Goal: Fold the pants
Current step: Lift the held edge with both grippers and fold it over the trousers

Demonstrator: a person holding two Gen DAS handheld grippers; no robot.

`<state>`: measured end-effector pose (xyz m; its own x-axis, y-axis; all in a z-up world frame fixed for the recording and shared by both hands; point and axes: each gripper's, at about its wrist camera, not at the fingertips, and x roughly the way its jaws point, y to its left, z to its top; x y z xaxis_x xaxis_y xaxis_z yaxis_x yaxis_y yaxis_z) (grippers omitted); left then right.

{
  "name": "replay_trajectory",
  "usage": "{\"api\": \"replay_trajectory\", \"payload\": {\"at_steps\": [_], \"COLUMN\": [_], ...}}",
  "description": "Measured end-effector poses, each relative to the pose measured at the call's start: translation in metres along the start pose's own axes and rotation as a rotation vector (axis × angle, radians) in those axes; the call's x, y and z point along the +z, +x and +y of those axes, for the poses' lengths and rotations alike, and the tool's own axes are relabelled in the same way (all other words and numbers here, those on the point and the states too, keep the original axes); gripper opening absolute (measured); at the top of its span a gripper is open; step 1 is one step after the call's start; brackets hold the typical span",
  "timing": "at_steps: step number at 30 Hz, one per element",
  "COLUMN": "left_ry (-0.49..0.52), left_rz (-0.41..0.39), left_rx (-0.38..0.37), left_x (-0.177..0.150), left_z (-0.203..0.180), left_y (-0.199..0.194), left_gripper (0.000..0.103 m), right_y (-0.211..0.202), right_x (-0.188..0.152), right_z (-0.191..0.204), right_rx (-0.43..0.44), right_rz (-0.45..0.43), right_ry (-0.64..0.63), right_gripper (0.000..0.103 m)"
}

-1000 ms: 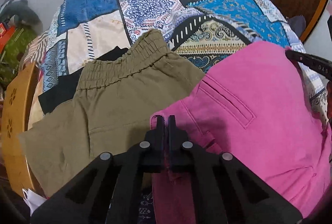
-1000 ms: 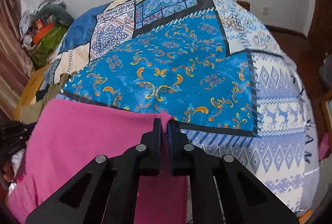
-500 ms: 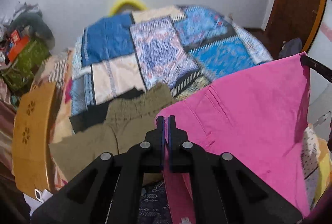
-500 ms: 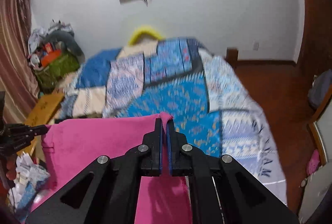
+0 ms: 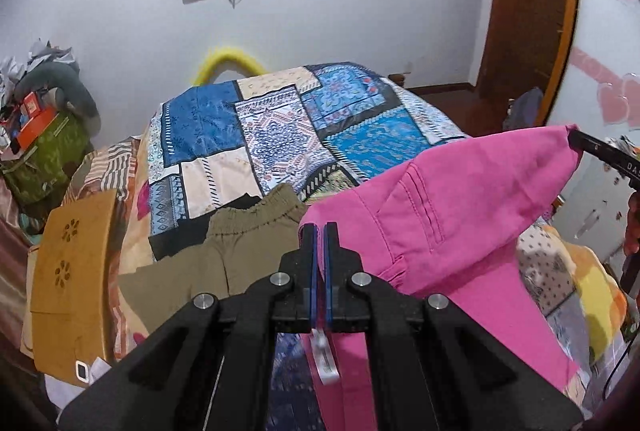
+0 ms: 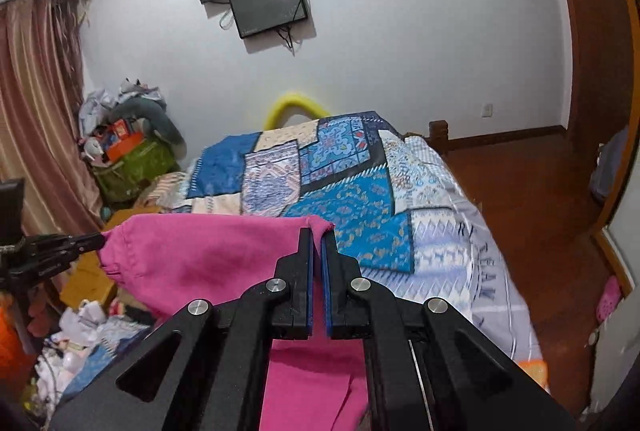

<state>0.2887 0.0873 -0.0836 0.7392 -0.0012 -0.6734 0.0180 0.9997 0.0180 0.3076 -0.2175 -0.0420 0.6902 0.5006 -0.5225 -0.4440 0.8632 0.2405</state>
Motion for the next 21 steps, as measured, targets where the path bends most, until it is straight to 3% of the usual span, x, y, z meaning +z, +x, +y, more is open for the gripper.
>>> {"api": "replay_trajectory", "payload": {"at_steps": [7, 21], "left_ry": [0.034, 0.013], "left_rz": [-0.008, 0.117], "left_rx": [-0.049, -0.119], "left_x": [-0.039, -0.124], "left_z": [-0.009, -0.006], "left_y": [-0.029, -0.035], "left_gripper": [0.002, 0.002], "right_y": [-0.04, -0.069], "right_x": [-0.04, -0.125], "right_z": [0.014, 0.03], "right_rx": [-0.013, -0.017], "right_rz": [0.022, 0.13], "right_ry": [-0.038, -0.026], "right_gripper": [0.003, 0.003]}}
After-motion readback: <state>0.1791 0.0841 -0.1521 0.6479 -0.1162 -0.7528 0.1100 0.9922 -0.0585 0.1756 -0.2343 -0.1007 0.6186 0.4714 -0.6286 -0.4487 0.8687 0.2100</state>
